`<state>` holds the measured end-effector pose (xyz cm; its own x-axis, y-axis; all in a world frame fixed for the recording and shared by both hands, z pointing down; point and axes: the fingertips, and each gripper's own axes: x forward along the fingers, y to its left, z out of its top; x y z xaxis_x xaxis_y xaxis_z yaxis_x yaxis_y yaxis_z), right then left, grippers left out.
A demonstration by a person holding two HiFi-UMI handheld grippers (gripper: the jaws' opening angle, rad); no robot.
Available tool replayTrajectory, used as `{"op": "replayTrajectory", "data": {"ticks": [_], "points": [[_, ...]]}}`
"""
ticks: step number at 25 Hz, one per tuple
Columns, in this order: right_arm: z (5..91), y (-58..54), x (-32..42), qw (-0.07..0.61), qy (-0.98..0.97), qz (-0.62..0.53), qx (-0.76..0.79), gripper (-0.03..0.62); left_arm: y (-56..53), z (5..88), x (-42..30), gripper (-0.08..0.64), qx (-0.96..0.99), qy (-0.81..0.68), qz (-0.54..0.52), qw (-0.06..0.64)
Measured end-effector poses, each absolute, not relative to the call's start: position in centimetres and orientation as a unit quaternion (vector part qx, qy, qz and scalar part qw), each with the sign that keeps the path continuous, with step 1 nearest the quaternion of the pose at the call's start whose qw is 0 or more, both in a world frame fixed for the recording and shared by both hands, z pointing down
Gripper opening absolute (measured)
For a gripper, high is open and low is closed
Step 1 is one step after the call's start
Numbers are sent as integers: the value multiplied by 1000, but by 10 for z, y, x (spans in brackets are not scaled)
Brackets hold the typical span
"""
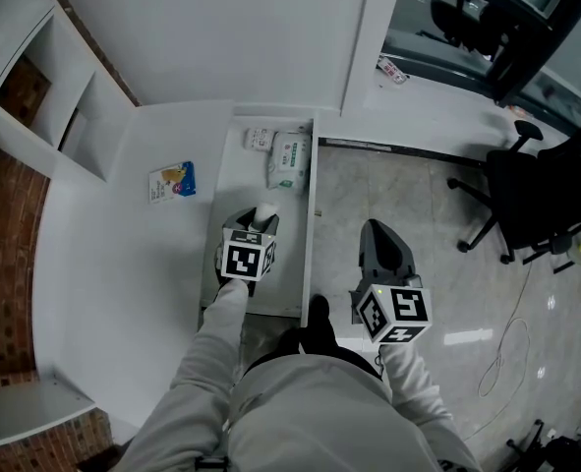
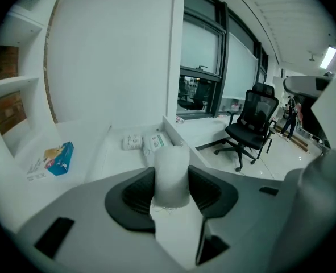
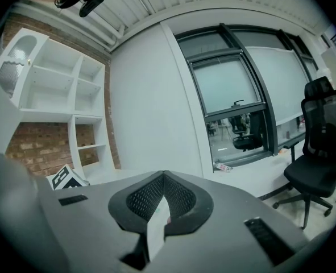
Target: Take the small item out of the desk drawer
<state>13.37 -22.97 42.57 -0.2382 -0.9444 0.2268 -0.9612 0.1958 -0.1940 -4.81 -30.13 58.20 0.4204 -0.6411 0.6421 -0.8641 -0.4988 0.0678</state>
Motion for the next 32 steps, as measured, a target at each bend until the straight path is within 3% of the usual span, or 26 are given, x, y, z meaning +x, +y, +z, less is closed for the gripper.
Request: {"op": "replayTrajectory", "data": {"ticks": [18,32], "points": [[421,-235,126,24,-776,136,615,28,-320,455,-59,190,847,-495,152,120],[416,-240,121,27,-783,128,608,28,-301,417,-66,190,851,-504,111,93]]}}
